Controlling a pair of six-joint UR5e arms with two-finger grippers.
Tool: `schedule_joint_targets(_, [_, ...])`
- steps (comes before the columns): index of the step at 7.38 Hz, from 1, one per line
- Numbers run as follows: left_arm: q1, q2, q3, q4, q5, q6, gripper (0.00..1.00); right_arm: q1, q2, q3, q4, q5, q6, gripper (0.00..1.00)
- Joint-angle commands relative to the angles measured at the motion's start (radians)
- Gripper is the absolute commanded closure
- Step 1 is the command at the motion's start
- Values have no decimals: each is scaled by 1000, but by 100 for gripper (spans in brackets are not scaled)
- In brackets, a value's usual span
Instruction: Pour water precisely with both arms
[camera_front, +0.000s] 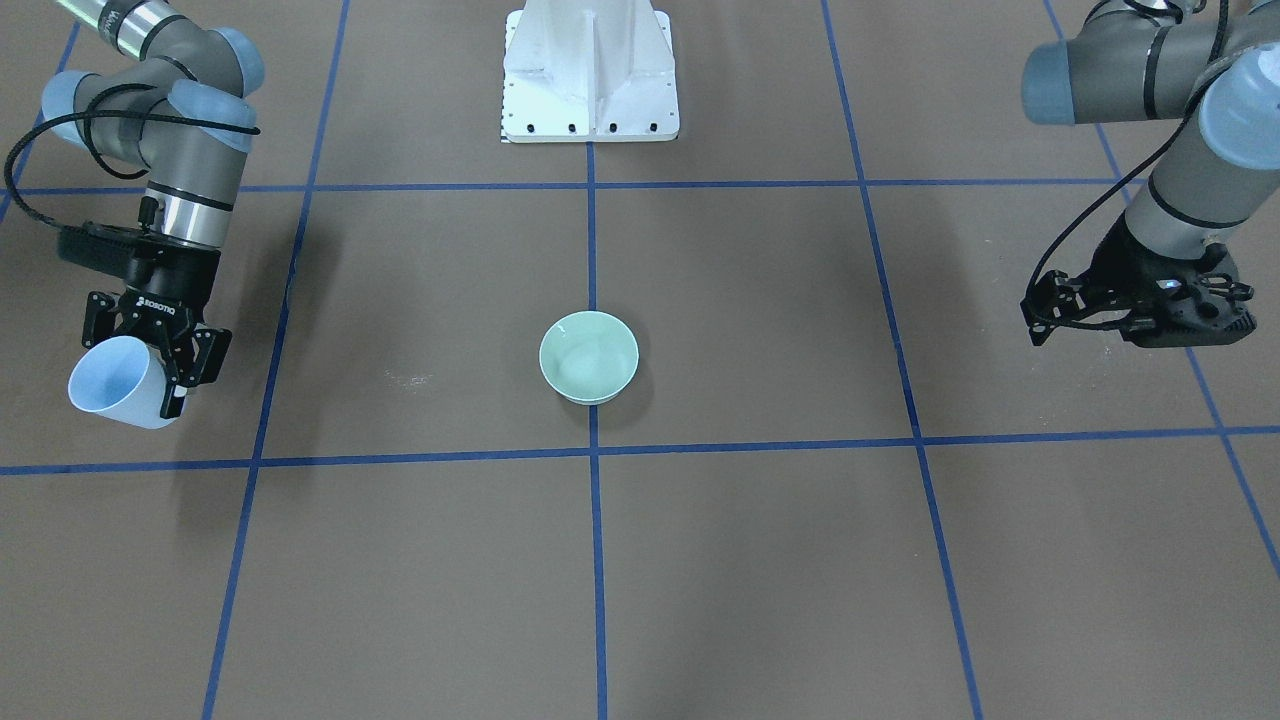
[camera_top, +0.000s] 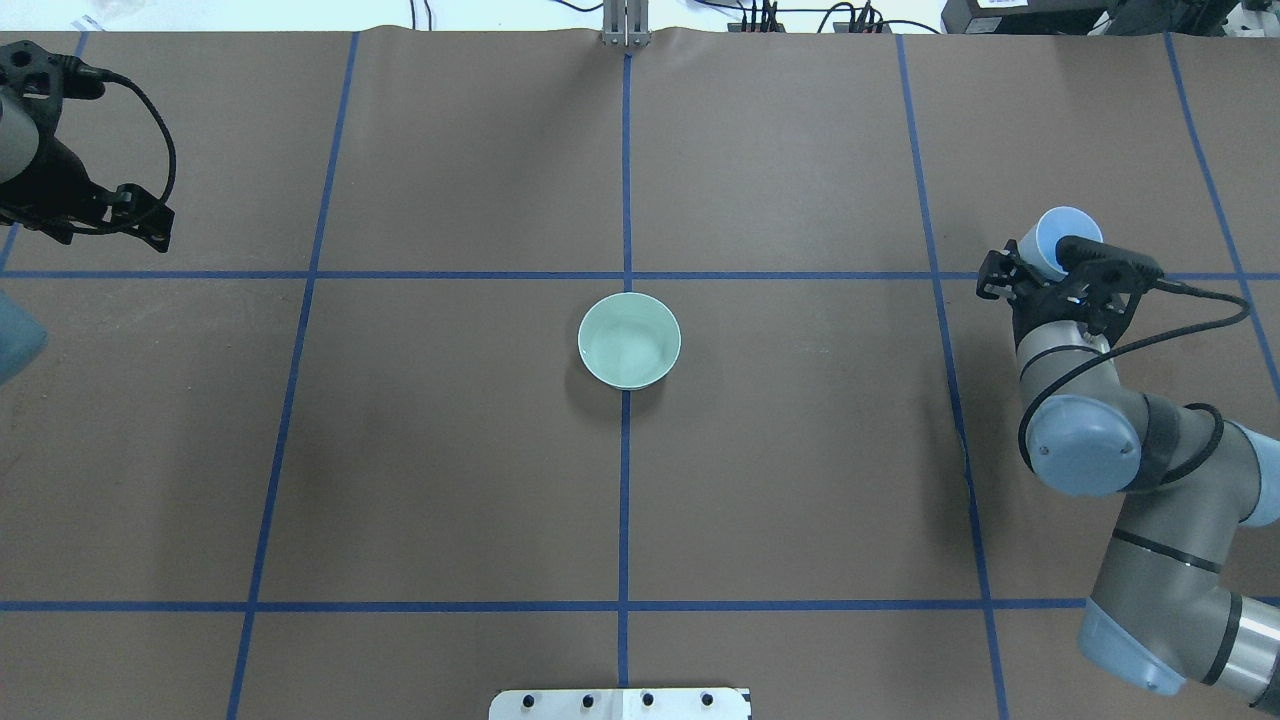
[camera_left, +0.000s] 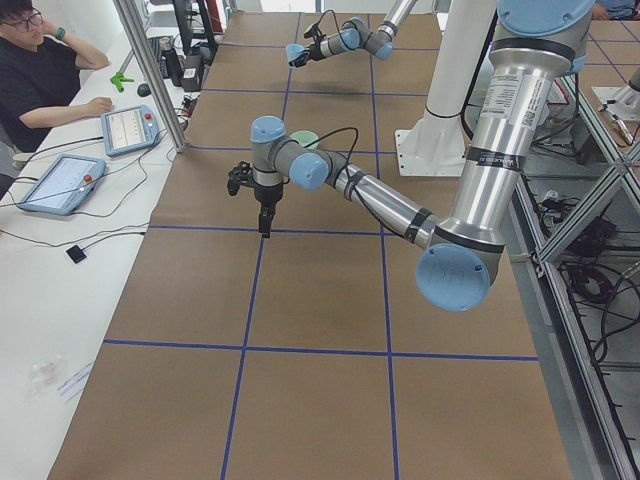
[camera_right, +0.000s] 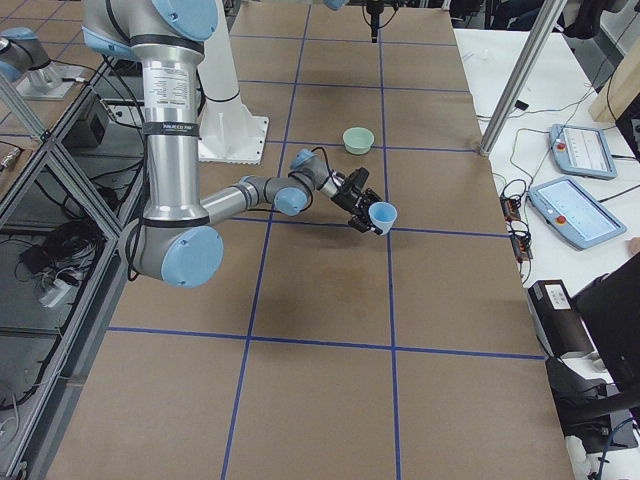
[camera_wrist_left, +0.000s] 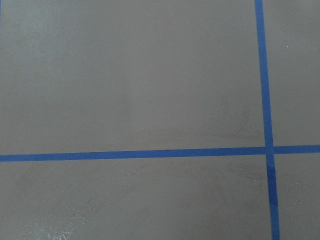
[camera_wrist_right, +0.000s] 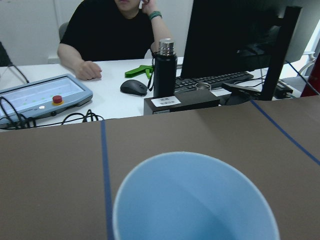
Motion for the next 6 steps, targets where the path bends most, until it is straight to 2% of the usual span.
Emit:
schedule_joint_targets(1, [0, 1, -1, 0, -1, -2, 0, -103, -6, -25, -2, -68, 104, 100])
schedule_joint_targets(6, [2, -1, -1, 0, 1, -2, 0, -158, -46, -68, 1, -102, 109, 100])
